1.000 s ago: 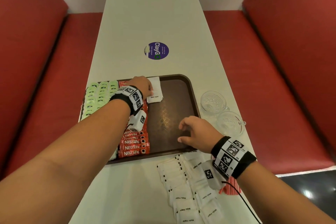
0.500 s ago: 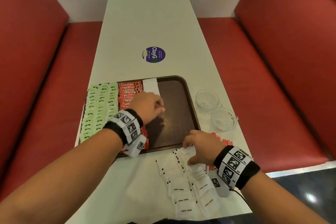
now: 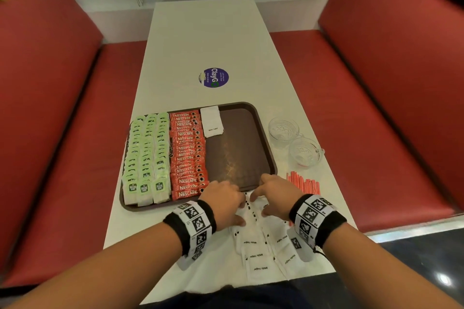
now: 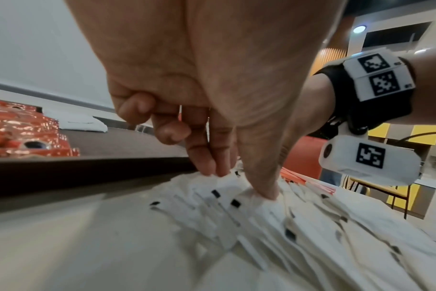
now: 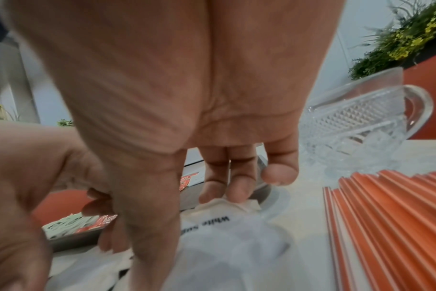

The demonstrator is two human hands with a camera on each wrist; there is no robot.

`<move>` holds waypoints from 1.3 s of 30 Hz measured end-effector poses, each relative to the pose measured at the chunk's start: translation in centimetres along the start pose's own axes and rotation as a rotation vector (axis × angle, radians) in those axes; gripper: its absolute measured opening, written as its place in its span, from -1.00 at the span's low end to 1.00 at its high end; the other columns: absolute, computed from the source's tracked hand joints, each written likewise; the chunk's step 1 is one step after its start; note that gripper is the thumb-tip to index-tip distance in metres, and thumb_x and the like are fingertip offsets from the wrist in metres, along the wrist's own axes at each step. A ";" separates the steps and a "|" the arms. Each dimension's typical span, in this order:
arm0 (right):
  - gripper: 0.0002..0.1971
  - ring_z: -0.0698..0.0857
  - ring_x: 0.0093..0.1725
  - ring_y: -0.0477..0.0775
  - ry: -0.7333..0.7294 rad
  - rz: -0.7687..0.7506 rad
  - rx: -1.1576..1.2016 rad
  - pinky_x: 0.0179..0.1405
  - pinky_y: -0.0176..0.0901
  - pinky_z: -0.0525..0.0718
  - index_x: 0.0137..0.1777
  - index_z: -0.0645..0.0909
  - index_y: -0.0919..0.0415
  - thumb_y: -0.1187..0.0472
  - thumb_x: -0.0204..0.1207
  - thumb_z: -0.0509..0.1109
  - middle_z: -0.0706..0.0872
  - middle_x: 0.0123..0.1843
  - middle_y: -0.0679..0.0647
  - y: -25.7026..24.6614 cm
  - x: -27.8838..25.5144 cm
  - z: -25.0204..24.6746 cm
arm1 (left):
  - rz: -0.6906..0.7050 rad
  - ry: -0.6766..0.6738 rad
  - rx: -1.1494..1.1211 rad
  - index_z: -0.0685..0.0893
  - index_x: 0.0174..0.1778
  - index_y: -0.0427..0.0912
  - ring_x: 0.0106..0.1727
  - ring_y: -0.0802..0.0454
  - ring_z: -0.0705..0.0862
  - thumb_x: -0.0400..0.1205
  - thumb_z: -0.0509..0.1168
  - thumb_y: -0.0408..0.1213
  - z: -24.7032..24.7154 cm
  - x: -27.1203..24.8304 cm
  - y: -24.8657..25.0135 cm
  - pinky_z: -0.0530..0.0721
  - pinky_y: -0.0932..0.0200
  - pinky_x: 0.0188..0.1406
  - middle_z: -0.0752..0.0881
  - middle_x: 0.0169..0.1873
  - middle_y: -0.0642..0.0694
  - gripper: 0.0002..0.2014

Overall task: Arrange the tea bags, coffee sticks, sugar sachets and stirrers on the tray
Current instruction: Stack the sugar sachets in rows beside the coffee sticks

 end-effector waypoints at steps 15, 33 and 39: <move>-0.82 0.66 -0.12 0.06 0.123 -0.005 0.131 -0.11 -0.12 0.62 -0.13 0.60 0.16 0.09 0.56 0.50 0.71 -0.11 0.02 -1.0 -0.3 -1.7 | -0.126 -0.080 -0.130 0.72 0.09 0.09 0.17 -0.05 0.67 0.52 0.51 0.06 0.5 -0.2 -0.6 0.57 -0.06 0.23 0.72 0.11 0.04 -0.72; -0.87 0.66 -0.35 0.10 0.170 -0.040 0.439 -0.29 0.08 0.68 -0.05 0.25 0.04 0.21 0.75 0.09 0.66 -0.28 0.11 -1.2 0.9 -2.9 | -0.028 -0.115 -0.225 0.67 0.02 0.06 -0.05 -0.03 0.71 0.56 0.45 -0.05 0.1 -1.1 -1.8 0.74 0.00 0.02 0.73 -0.07 0.06 -0.82; -0.91 0.53 -0.45 -0.10 0.155 -0.027 0.456 -0.51 -0.30 0.47 0.19 0.40 0.07 0.17 0.74 0.20 0.60 -0.25 -0.04 -1.8 1.5 -3.5 | -0.044 0.089 -0.441 0.61 0.08 0.05 -0.18 0.08 0.64 0.57 0.42 -0.11 -1.9 -1.3 -5.3 0.57 0.21 -0.20 0.63 -0.20 0.12 -0.80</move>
Point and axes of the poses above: each hand's wrist, its own x-axis towards the middle knuckle, its own z-axis out of the palm, y = z × x, the point moved 7 cm from there along x, towards the middle knuckle
